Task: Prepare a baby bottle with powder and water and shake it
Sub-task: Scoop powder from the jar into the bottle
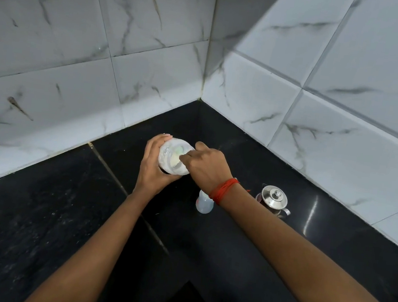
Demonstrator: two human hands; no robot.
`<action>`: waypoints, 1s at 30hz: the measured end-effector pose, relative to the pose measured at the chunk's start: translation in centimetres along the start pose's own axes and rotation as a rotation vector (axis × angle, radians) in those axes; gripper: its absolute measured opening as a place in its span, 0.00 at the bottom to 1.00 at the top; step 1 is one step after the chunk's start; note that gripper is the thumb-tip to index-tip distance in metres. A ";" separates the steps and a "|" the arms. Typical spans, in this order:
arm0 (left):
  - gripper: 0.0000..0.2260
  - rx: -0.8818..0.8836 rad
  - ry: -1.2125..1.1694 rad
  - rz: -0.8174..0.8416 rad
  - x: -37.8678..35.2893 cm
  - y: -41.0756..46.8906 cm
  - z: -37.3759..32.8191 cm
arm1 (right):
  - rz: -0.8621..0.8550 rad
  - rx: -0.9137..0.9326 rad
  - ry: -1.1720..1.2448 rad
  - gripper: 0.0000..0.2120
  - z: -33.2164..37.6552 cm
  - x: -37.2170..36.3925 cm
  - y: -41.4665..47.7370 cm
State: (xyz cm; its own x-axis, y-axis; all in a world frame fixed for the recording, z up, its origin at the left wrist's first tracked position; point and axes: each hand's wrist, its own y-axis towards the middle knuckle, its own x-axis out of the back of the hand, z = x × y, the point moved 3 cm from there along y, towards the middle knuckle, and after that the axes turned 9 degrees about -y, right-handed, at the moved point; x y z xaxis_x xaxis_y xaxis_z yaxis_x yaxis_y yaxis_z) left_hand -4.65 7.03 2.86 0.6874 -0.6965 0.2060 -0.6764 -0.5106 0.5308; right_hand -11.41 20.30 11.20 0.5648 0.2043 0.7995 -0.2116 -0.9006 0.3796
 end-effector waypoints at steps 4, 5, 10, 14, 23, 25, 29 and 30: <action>0.42 0.042 0.039 0.018 -0.4 -0.3 0.4 | 0.046 -0.173 0.216 0.12 0.3 -0.5 -0.3; 0.42 0.052 0.059 0.039 -0.5 -0.3 0.5 | 0.074 -0.201 0.288 0.08 0.4 -0.8 -0.7; 0.45 0.149 0.158 0.177 -1.0 -0.4 1.7 | 0.332 -0.576 0.911 0.09 -0.1 -2.8 -2.1; 0.43 0.254 0.187 0.223 -1.4 -0.8 2.2 | 0.333 -0.911 1.281 0.07 -1.0 -4.9 -3.2; 0.46 0.481 0.057 0.093 -1.2 -2.2 3.7 | 0.218 -1.173 1.489 0.07 -3.1 -6.2 -4.8; 0.46 0.489 0.054 0.092 -1.2 -2.1 3.6 | 0.202 -1.176 1.473 0.07 -3.3 -6.4 -4.8; 0.44 0.473 0.044 0.105 -1.3 -2.0 3.3 | 0.164 -1.190 1.492 0.08 -4.0 -6.2 -4.6; 0.43 0.468 0.031 0.105 -1.3 -2.0 3.3 | 0.152 -1.189 1.503 0.08 -4.1 -6.3 -4.6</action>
State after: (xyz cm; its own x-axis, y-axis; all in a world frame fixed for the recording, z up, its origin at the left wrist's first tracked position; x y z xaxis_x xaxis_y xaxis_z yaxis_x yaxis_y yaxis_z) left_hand -5.07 7.26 -1.13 0.6120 -0.7447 0.2664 -0.7840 -0.6156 0.0800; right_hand -17.27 24.72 6.36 -0.4204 0.8600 0.2892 -0.9068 -0.3873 -0.1665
